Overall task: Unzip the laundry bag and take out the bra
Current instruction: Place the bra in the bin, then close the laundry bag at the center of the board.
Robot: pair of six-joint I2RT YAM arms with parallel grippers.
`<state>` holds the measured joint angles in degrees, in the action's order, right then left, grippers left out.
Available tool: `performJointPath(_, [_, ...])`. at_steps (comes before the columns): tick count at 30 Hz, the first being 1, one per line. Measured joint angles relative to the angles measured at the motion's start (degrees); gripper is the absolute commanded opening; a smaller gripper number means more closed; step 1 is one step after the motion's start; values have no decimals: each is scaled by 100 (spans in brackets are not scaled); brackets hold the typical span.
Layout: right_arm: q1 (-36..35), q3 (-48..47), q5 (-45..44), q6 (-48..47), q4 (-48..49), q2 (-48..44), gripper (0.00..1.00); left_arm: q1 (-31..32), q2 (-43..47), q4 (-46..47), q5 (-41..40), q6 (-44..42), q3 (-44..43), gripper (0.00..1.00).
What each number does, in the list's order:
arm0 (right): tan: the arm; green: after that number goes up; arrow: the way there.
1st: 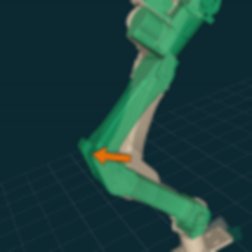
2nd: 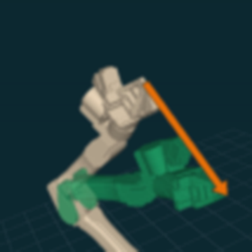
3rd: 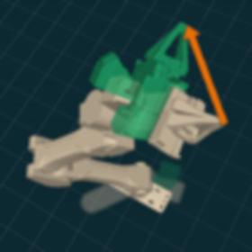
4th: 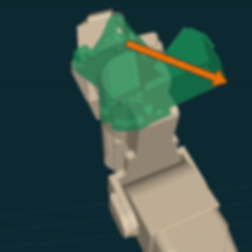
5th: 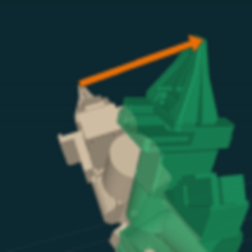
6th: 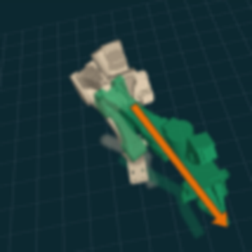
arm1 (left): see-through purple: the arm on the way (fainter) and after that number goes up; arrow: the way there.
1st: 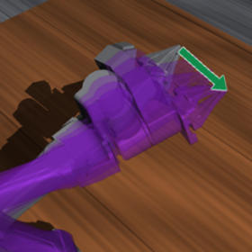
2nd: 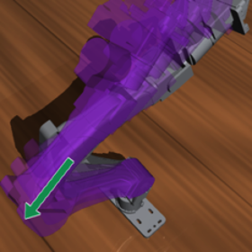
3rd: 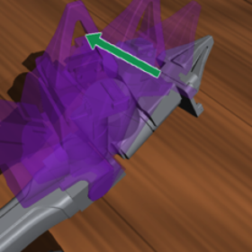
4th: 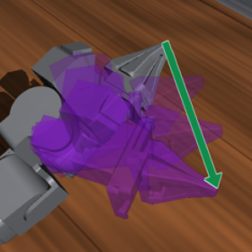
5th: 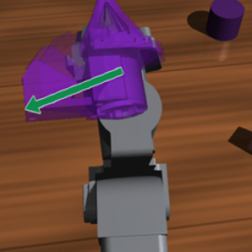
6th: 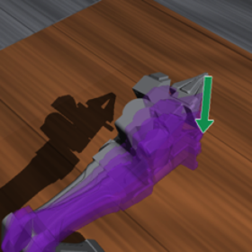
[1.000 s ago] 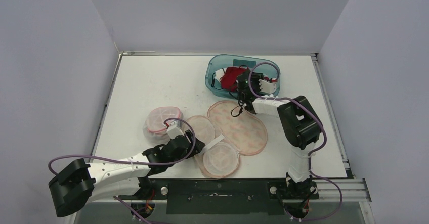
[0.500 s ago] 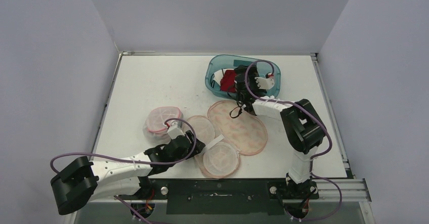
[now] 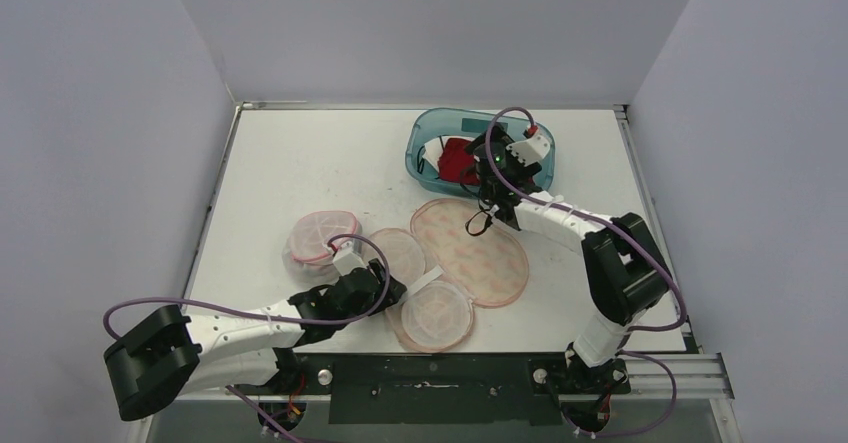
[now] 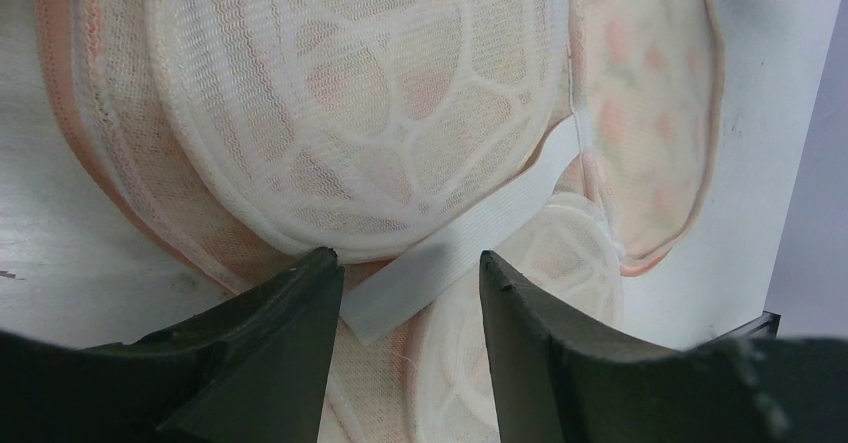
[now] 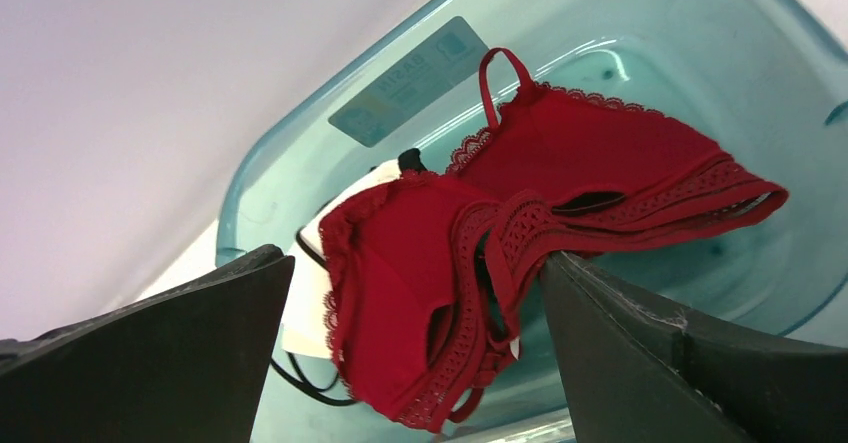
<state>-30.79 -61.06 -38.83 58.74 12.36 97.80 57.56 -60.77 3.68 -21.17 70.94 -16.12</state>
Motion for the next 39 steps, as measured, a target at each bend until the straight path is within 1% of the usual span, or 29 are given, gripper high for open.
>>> performJointPath(2, [46, 0, 122, -319, -103, -76, 100, 0, -20, 2, 4, -2, -2, 51])
performJointPath(5, [140, 0, 393, -850, -295, -199, 91, 0, -70, -4, 11, -24, -35, 51])
performJointPath(7, [175, -7, 627, -1220, -422, -273, 90, -4, -138, -4, 22, -74, -116, 51])
performJointPath(11, [232, -50, 1139, -1742, -584, -372, 90, -4, -273, -7, 48, -179, -387, 51])
performJointPath(14, [234, -33, 1486, -1958, -592, -564, 90, -33, -315, -7, 70, -275, -603, 52])
performJointPath(18, [354, 245, 2035, -2065, -358, -1132, 97, -170, -310, -72, 103, -442, -859, 52])
performJointPath(19, [433, 321, 2186, -2085, -262, -1261, 96, -227, -308, -90, 114, -485, -929, 52])
performJointPath(20, [723, 389, 2728, -2350, 92, -1397, 82, -396, -271, -109, 192, -640, -1134, 52])
performJointPath(21, [739, 389, 2750, -2365, 105, -1392, 79, -409, -262, -105, 195, -664, -1154, 52])
performJointPath(24, [817, 98, 3193, -2734, 136, -966, 58, -511, -170, -107, 262, -741, -1215, 52])
performJointPath(25, [802, -59, 3357, -2833, 173, -721, 55, -525, -142, -118, 278, -745, -1215, 52])
performJointPath(30, [813, -295, 3753, -2986, 308, 267, 46, -553, 55, -149, 369, -732, -1121, 52])
performJointPath(32, [892, -479, 3812, -3003, 247, 662, 44, -553, 175, -153, 385, -691, -970, 52])
performJointPath(36, [999, -848, 3853, -2994, 149, 1215, 43, -555, 315, -245, 385, -643, -717, 52])
performJointPath(39, [1025, -870, 3926, -2955, 81, 1355, 46, -560, 345, -293, 385, -619, -684, 52])
